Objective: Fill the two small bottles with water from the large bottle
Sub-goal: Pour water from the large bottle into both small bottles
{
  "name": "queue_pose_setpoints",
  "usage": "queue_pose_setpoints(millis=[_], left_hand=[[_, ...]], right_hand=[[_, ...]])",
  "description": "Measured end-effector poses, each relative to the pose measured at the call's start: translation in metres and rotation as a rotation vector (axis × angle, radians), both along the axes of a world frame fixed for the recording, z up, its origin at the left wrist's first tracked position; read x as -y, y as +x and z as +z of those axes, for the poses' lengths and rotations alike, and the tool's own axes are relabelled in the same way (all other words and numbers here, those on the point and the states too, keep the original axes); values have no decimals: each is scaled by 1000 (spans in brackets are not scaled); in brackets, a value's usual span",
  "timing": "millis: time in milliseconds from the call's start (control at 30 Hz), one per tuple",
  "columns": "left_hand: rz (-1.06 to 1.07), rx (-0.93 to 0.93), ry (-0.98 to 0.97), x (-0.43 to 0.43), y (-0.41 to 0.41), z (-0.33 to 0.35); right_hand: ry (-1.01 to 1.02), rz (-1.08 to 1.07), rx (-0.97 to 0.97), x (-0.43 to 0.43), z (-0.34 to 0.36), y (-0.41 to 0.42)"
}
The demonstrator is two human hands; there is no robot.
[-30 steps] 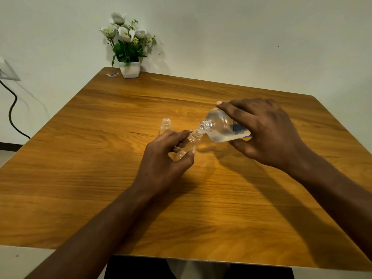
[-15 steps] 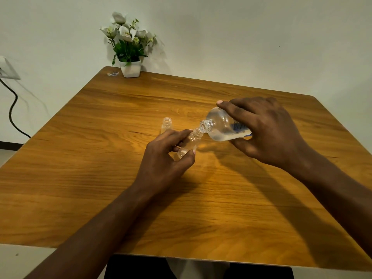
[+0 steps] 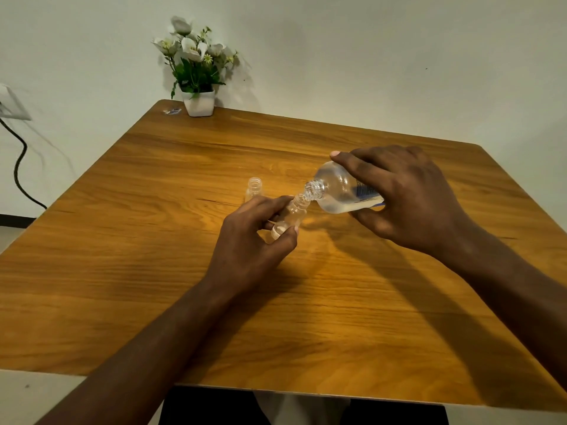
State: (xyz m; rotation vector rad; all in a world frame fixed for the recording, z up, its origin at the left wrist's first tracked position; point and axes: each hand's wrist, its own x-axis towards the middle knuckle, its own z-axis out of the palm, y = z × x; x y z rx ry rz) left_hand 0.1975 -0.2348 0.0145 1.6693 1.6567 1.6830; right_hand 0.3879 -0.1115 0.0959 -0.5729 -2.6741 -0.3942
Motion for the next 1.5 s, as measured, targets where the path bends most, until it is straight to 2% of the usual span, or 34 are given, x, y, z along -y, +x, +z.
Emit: queue_pose_setpoints(millis=[1500], left_hand=[[-4,8,5,-2,1,0]], right_hand=[[1,0,2,1,2,-1]])
